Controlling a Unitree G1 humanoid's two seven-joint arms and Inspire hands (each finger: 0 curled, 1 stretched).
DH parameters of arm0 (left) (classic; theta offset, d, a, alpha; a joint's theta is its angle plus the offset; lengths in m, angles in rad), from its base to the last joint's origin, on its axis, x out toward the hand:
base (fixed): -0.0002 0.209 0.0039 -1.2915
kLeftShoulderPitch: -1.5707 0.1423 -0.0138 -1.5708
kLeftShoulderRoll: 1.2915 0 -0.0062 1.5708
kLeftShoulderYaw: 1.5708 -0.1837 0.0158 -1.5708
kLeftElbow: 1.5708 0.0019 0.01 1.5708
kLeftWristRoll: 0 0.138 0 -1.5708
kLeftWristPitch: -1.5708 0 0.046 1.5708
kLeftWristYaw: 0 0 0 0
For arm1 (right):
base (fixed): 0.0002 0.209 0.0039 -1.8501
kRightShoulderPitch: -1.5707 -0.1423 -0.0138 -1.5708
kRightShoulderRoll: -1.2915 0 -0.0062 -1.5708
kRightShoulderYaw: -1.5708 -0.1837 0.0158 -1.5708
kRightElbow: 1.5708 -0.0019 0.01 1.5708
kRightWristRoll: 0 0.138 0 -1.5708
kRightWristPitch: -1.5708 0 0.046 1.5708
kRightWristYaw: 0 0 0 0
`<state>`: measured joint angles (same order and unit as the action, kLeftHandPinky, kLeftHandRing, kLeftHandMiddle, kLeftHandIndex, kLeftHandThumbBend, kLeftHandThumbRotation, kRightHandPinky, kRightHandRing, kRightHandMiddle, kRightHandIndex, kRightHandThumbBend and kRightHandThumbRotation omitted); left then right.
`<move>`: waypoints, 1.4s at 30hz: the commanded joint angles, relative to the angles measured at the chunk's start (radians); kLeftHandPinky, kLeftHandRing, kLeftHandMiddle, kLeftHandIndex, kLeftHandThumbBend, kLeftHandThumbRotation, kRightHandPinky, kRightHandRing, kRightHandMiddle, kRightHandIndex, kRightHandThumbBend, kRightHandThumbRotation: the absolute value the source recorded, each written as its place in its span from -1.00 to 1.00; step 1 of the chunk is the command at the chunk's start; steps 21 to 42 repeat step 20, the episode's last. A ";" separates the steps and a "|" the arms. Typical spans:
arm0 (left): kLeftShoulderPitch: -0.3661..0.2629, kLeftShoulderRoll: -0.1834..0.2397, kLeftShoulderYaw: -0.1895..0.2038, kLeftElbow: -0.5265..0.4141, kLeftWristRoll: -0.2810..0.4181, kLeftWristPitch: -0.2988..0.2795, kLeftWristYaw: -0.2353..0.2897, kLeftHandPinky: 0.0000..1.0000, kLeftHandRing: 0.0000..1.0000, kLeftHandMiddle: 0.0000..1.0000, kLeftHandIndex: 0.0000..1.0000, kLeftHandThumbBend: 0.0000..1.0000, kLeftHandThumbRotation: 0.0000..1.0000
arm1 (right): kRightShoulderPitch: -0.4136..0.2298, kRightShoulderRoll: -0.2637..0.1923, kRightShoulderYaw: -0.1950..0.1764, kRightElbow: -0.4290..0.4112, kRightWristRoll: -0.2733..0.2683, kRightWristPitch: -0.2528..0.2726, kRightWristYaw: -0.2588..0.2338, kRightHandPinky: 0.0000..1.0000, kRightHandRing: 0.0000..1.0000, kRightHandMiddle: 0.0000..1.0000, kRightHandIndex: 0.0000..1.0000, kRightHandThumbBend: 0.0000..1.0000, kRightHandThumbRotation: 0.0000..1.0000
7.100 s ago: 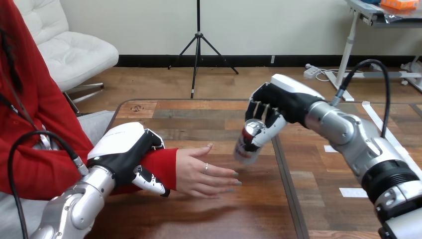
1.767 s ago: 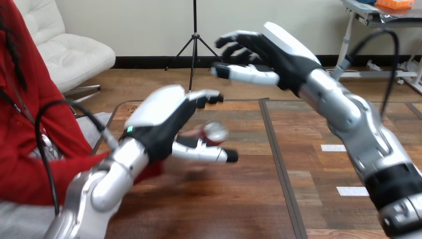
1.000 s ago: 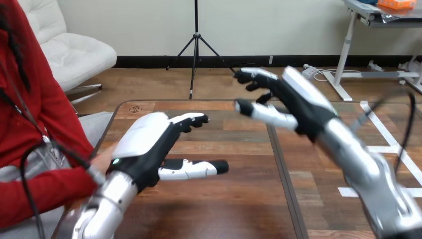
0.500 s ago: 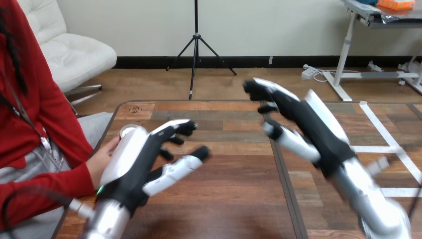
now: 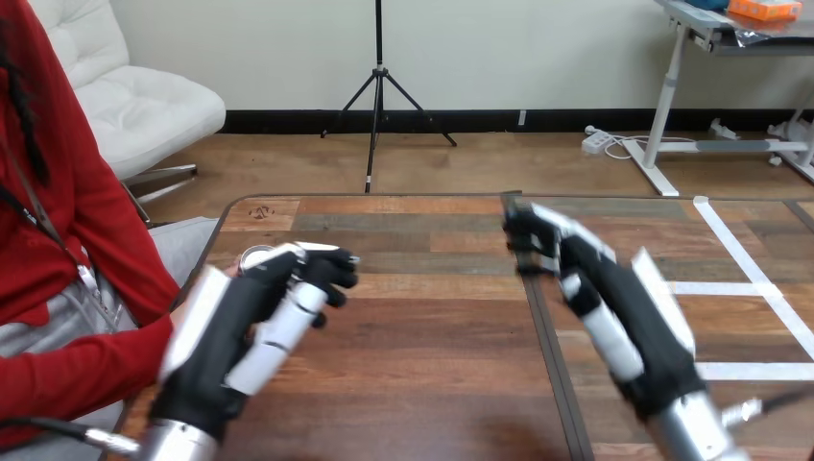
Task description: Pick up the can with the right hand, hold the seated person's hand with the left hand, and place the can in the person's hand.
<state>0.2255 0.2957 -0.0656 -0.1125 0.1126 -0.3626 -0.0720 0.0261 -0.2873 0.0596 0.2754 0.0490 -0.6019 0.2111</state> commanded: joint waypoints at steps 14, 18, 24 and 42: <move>-0.073 -0.025 0.074 0.045 -0.160 -0.110 -0.071 -0.12 0.10 0.18 0.12 -0.05 0.94 | 0.021 0.085 -0.042 0.029 0.128 -0.087 0.063 0.45 0.60 0.69 0.68 0.72 1.00; -0.071 -0.036 0.074 0.037 -0.180 -0.099 -0.076 -0.11 0.11 0.18 0.11 0.02 0.91 | 0.031 0.092 -0.046 0.031 0.137 -0.094 0.072 0.45 0.60 0.69 0.68 0.70 1.00; -0.072 -0.041 0.073 0.035 -0.184 -0.096 -0.079 -0.10 0.12 0.19 0.11 0.07 0.89 | 0.037 0.097 -0.048 0.032 0.143 -0.095 0.079 0.45 0.60 0.69 0.68 0.68 1.00; -0.072 -0.041 0.073 0.035 -0.184 -0.096 -0.079 -0.10 0.12 0.19 0.11 0.07 0.89 | 0.037 0.097 -0.048 0.032 0.143 -0.095 0.079 0.45 0.60 0.69 0.68 0.68 1.00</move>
